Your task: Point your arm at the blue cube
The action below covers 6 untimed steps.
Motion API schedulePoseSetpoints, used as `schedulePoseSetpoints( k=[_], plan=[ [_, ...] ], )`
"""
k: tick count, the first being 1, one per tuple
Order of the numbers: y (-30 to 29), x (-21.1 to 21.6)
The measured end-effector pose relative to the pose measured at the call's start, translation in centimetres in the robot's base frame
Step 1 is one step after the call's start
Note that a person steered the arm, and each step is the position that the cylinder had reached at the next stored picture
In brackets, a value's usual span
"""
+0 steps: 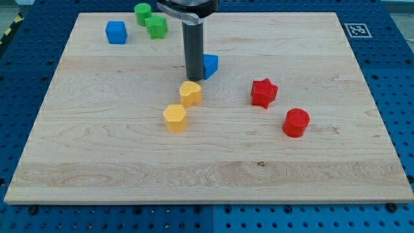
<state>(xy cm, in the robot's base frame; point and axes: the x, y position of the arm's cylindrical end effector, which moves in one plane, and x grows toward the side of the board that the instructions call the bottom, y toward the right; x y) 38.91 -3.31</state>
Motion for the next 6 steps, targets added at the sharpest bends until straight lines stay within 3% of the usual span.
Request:
schedulePoseSetpoints(
  k=[2, 4, 5, 6],
  plan=[
    [-9.5, -0.2],
    [-21.0, -7.0],
    [-21.8, -13.1],
    [-19.8, -15.4]
  ],
)
